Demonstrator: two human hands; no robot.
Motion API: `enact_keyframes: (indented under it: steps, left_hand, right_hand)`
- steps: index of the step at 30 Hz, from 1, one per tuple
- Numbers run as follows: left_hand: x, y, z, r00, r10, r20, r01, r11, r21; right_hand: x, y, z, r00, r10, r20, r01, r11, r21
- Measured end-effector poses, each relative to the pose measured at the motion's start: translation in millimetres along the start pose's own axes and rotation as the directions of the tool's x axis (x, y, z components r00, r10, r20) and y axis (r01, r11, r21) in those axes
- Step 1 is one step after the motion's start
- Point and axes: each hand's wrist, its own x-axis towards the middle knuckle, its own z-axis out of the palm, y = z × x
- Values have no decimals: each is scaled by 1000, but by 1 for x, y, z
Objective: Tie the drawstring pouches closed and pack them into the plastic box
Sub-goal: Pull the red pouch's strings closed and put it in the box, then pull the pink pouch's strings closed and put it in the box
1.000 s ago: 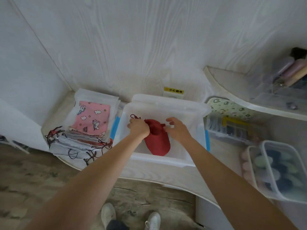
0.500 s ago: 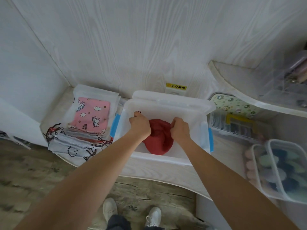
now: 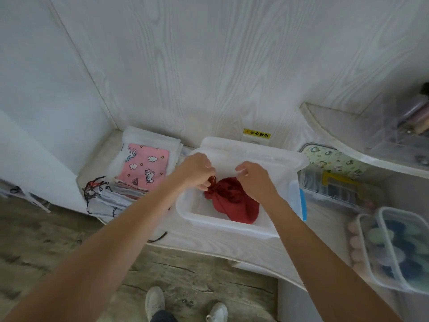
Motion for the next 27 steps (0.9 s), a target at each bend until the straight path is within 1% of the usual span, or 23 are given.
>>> enact_keyframes:
  steps: [1, 2, 3, 4, 7, 8, 10, 12, 14, 15, 17, 19, 21, 24, 26, 27]
  left_hand:
    - [-4, -5, -13, 999, 38, -16, -40, 993, -110]
    - [-8, -12, -27, 996, 75, -49, -82, 983, -165]
    - [-9, -21, -42, 990, 102, -99, -117, 980, -163]
    - [-9, -33, -57, 980, 121, -160, -147, 977, -157]
    - [-5, -74, -97, 929, 123, -350, -165, 982, -93]
    - [-3, -86, -108, 911, 138, -390, -162, 986, -31]
    - [1, -111, -126, 895, 192, -403, -161, 981, 111]
    - [7, -134, -138, 909, 226, -349, -159, 965, 210]
    - [13, -158, -147, 946, 224, -235, -149, 943, 299]
    - [16, -168, -148, 963, 213, -168, -146, 929, 339]
    - [20, -189, -151, 983, 176, -46, -143, 902, 408]
    - [23, -204, -153, 985, 167, 41, -167, 876, 453]
    - [24, -214, -156, 973, 211, 88, -228, 859, 459]
    - [27, -220, -157, 953, 287, 94, -297, 835, 463]
    - [30, -220, -161, 950, 298, 95, -307, 828, 469]
    - [32, -218, -163, 947, 297, 126, -320, 816, 481]
  right_hand:
    - [-3, -16, 1, 999, -52, -2, 52, 994, 98]
    - [-5, -32, 4, 995, -101, 1, 99, 978, 184]
    - [-6, -49, 10, 989, -151, -3, 147, 962, 231]
    - [-7, -66, 18, 980, -197, -16, 195, 951, 238]
    - [-10, -112, 51, 946, -316, -70, 323, 927, 192]
    - [-9, -124, 65, 936, -344, -80, 353, 916, 191]
    - [-6, -142, 98, 934, -353, -56, 358, 917, 175]
    - [0, -154, 129, 957, -283, 56, 278, 956, 93]
    - [6, -158, 159, 969, -156, 192, 168, 985, -46]
    - [8, -156, 169, 964, -105, 243, 138, 983, -120]
    - [12, -150, 188, 955, 1, 297, 71, 971, -229]
    - [15, -145, 199, 938, 71, 339, 33, 956, -293]
    - [18, -143, 204, 936, 87, 341, 35, 941, -336]
    - [24, -141, 204, 966, 82, 244, -1, 950, -313]
    - [26, -141, 203, 975, 69, 211, 4, 946, -324]
    - [27, -140, 202, 978, 65, 197, 5, 942, -335]
